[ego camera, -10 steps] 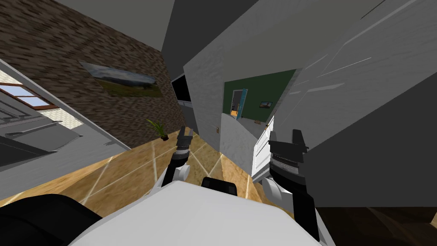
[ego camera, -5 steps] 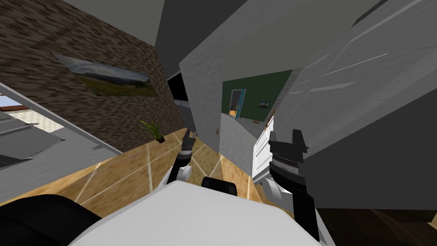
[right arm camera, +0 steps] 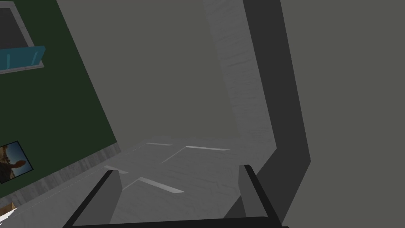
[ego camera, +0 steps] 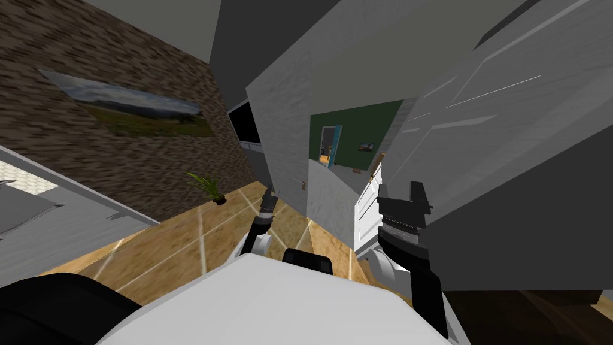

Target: Push the door open

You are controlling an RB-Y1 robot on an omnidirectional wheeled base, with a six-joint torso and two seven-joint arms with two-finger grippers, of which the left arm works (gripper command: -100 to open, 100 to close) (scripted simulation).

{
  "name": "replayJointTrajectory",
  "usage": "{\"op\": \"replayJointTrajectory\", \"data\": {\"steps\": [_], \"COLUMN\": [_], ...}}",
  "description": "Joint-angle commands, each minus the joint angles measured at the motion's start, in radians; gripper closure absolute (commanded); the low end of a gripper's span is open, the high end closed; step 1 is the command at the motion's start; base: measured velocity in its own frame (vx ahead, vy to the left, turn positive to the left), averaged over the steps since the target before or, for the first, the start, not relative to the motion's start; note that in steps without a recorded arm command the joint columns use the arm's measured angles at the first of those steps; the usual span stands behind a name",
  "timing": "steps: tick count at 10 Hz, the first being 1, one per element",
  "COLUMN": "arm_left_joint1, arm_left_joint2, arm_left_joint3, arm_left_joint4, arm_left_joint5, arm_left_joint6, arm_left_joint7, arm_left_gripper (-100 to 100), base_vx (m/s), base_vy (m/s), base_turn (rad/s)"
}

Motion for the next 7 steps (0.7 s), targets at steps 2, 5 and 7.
{"op": "replayJointTrajectory", "data": {"steps": [2,5,7], "arm_left_joint1": [-0.016,-0.04,-0.056], "arm_left_joint2": [0.004,0.01,0.013], "arm_left_joint3": [-0.011,-0.034,-0.049], "arm_left_joint4": [0.063,0.16,0.229], "arm_left_joint5": [-0.002,-0.006,-0.008], "arm_left_joint6": [-0.009,-0.018,-0.024], "arm_left_joint7": [0.001,0.004,0.006], "arm_left_gripper": [-100,-100,-100], "base_vx": [0.05,0.079,0.098], "base_vy": [0.041,0.068,0.073], "base_turn": [-0.039,-0.101,-0.08]}}
